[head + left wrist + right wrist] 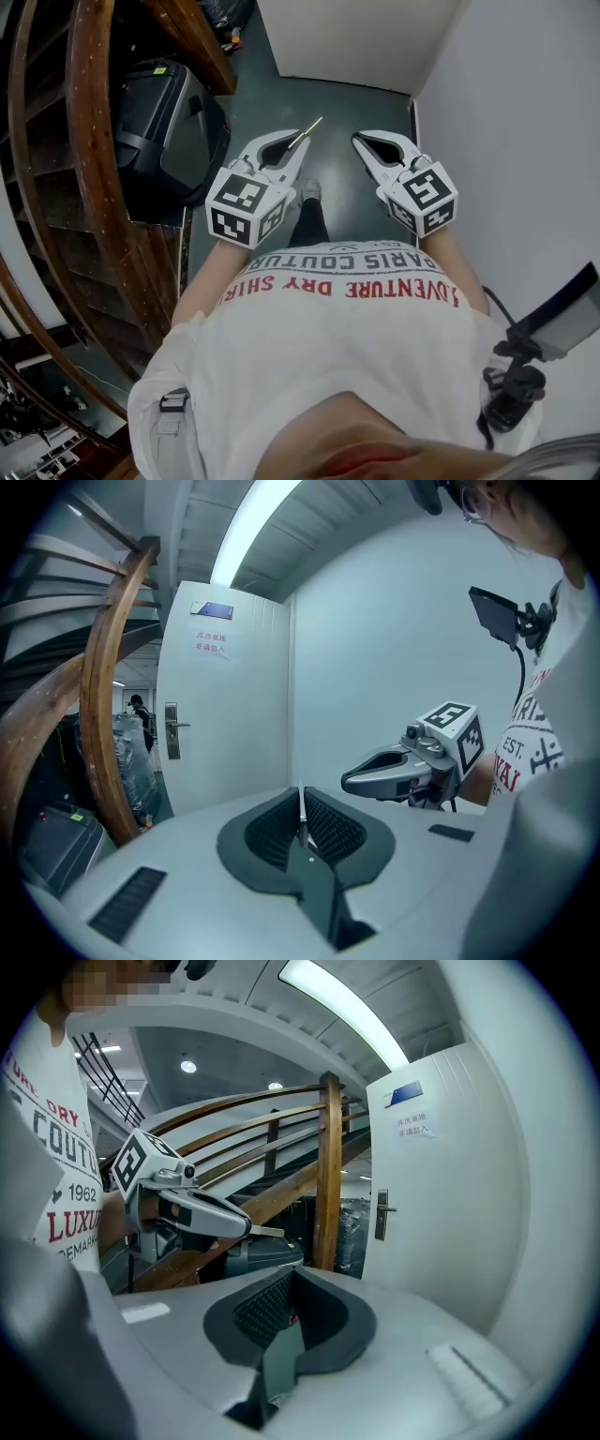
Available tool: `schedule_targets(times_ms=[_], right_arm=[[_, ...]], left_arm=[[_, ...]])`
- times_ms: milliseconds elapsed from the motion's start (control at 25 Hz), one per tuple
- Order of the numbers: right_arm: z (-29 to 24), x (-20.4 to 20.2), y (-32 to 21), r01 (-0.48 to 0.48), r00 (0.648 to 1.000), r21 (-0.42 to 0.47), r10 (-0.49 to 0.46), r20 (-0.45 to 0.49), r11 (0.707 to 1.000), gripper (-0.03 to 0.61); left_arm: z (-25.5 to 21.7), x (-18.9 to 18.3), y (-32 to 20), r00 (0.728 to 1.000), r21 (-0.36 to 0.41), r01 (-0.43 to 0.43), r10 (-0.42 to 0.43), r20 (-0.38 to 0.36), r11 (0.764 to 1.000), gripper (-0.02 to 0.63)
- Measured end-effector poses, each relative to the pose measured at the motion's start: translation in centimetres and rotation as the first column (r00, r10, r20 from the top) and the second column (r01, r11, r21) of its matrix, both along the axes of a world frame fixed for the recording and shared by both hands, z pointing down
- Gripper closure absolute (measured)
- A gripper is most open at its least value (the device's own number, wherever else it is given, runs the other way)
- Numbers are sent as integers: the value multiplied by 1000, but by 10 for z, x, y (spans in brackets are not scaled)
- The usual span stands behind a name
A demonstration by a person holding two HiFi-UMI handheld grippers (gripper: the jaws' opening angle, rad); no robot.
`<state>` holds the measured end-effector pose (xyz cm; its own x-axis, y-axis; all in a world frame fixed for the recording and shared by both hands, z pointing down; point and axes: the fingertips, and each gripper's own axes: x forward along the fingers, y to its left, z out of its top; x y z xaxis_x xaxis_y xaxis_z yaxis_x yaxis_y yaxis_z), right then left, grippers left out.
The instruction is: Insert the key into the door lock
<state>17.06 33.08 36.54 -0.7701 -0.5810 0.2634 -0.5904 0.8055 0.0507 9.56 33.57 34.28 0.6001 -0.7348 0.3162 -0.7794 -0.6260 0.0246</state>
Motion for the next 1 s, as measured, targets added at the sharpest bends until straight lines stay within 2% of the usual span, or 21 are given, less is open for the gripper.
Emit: schedule_targets(times_ms=[160,320,560,800,1000], right_arm=[[11,-11,-37,-3,1000,-11,3,-6,1000,577],[20,-36,-101,-3,1000,-19,3,-20,1000,577],[24,-89,-238,-14,1000,-28,14,-20,1000,577],[-11,-145,-373,-16,998,23,18,-55,1000,577],[-29,-171,-452,-22,995,55,27,-100,998,577]], left_arm=[[9,-12,-38,1000,-8,-1,1,-8,1000,591],[20,-35,-99,1000,-23,-6,6,-18,1000,591],[28,-93,-234,1000,-41,2,-3,-27,999,591],[9,-164,-375,998,-32,31,-33,-56,999,591],[-7,-195,-461,996,-11,33,-34,-81,999,591]])
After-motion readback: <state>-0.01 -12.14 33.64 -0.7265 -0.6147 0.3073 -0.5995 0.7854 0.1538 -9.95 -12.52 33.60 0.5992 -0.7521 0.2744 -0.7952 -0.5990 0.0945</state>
